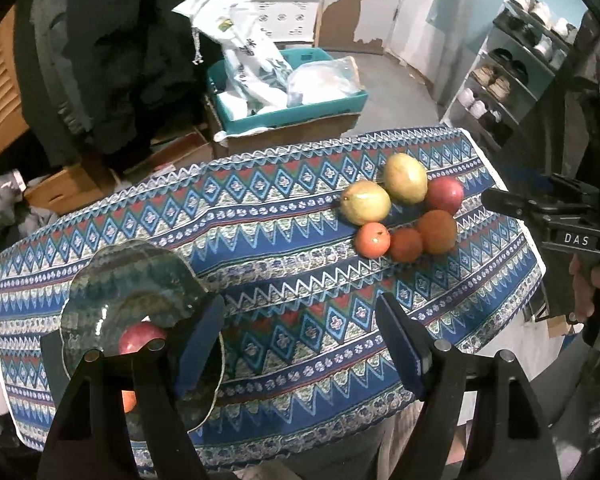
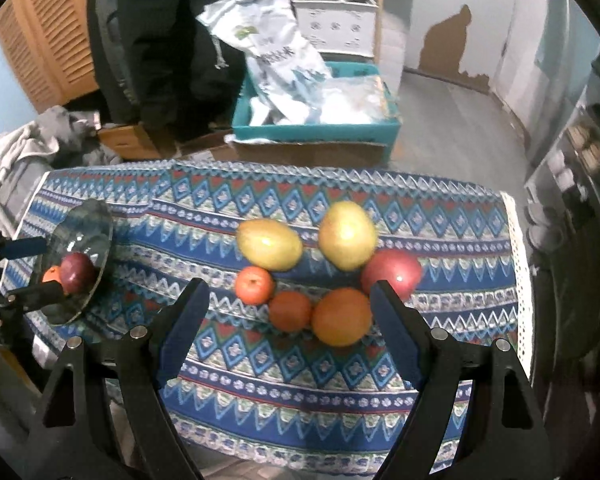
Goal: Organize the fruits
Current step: 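Move both tools back from the bowl toward the remaining fruit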
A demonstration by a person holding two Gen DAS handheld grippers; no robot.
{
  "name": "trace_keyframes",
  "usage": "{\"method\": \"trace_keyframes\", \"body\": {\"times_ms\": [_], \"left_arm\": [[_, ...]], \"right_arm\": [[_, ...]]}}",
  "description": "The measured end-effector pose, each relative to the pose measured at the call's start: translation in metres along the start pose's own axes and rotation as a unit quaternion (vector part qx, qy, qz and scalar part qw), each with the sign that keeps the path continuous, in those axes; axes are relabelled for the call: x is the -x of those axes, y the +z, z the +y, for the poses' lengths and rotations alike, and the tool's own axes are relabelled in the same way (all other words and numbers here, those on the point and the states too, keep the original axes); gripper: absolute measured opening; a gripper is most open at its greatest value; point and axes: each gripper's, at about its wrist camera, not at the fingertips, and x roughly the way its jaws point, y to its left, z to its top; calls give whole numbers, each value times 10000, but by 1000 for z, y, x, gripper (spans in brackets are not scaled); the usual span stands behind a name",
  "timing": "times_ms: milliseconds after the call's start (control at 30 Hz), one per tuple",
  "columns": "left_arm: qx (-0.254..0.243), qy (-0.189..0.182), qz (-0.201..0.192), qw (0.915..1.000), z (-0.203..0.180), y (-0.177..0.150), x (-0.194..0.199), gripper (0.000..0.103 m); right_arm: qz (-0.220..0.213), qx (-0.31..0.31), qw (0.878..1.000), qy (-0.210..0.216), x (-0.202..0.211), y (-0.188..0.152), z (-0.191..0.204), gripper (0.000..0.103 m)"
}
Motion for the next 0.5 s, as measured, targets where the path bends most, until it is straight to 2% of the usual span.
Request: {"method": "trace_keyframes", "body": {"times_ms": [500], "left_arm": [[-101, -8, 127, 9999, -19, 18, -39, 79]], "right_arm": [[353, -478, 9982, -114, -31, -12, -39, 82]]}}
